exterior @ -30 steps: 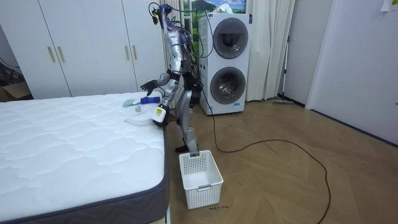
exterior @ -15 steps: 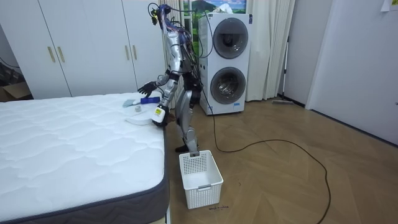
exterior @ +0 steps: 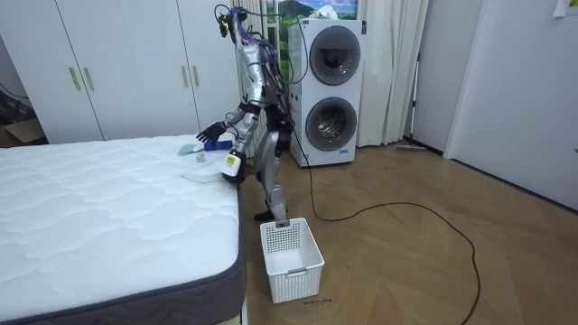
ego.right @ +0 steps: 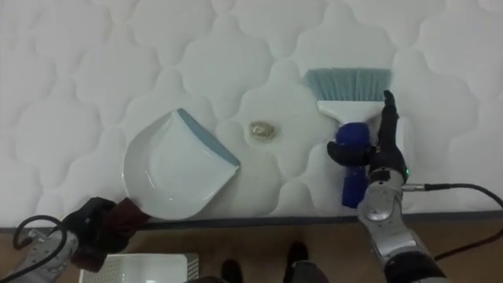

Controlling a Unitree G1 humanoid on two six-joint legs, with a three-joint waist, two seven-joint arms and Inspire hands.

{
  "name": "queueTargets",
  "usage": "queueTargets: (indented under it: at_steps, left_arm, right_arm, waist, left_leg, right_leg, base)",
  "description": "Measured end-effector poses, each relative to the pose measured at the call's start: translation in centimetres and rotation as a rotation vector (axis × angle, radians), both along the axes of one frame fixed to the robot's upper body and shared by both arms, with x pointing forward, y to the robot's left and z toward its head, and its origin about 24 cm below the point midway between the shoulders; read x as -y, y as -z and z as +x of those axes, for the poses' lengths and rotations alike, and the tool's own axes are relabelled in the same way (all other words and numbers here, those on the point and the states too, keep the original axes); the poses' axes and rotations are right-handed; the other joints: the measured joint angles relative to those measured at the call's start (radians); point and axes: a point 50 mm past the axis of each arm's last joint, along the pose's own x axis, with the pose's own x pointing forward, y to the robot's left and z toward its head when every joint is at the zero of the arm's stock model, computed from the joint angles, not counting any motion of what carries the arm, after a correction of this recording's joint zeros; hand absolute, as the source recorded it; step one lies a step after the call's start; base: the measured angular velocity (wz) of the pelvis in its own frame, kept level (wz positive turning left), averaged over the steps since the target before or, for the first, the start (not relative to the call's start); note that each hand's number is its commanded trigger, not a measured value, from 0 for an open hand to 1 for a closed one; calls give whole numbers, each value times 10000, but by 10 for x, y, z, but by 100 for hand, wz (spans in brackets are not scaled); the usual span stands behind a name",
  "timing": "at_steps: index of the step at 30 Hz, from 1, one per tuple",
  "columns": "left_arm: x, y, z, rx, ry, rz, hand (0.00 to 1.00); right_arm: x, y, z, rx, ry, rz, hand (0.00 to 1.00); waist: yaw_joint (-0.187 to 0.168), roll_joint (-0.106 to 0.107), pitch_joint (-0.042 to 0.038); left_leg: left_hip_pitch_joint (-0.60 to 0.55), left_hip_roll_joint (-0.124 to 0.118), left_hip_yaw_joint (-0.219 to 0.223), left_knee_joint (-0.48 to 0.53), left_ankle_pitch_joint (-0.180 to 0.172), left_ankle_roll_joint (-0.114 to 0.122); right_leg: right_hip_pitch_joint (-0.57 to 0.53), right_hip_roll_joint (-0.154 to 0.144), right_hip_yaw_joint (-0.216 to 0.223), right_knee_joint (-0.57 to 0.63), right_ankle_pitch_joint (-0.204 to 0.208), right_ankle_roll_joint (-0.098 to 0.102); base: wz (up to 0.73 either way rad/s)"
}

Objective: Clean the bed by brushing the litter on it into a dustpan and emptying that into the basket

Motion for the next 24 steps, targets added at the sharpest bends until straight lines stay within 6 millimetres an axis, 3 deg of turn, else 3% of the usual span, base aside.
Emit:
queueTargets:
  at_steps: [6, 24]
  left_arm:
    - [3, 1, 1, -267, 266, -2, 100]
    - [6, 1, 3, -363, 546, -77, 100]
  right_arm:
    - [11, 18, -11, -1328, -35, -331, 0]
    - [19, 26, -18, -2227, -569, -677, 0]
  waist:
    - [106, 7, -3]
    - [-58, -34, -9]
  left_leg:
    - [108, -81, -7, 38, 10, 13]
    - [55, -91, -247, 174, 8, 22]
  right_leg:
    - [64, -48, 2, 137, -24, -27]
    - [241, -63, -253, 80, -36, -23]
  base:
    - [0]
    - [3]
